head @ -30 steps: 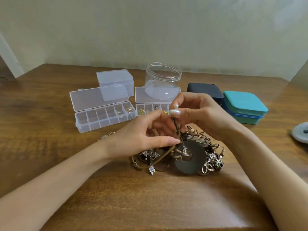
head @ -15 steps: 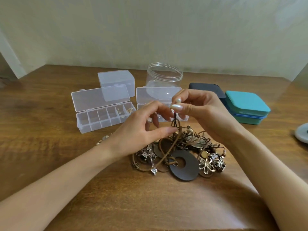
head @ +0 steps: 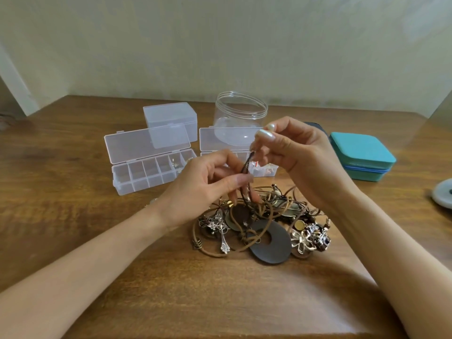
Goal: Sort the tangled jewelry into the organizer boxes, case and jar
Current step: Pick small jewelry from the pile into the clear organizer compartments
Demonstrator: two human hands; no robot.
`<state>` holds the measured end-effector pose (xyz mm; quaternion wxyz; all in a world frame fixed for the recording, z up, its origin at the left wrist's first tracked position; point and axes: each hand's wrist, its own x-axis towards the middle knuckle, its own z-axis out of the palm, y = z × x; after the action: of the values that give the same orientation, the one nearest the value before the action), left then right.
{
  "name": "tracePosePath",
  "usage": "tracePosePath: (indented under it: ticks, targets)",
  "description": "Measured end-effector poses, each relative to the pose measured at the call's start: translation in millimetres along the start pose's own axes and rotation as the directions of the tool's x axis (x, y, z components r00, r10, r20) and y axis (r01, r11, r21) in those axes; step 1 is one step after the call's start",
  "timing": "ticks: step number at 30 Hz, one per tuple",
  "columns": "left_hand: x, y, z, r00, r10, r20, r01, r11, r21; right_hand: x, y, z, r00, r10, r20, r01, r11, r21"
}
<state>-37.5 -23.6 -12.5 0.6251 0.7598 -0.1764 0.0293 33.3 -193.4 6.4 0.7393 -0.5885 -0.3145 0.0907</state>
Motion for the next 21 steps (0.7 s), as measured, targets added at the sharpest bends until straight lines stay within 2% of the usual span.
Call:
tracePosePath:
  ticks: [9,21]
  targets:
    - [3.6,-3.7,-5.7,1.000,-0.010,0.022,0.011,0.999,-0.049,3.1,-3.3,-9.4,0.997,0.012,-0.080,-0.003,0.994,0.112]
    - [4.1,-3.2,-7.2,0.999,-0.011,0.039,0.014,0.997,-0.074,3.4,-10.2,-14.6,0.988,-0.045,-0.151,0.064,0.990,0.123]
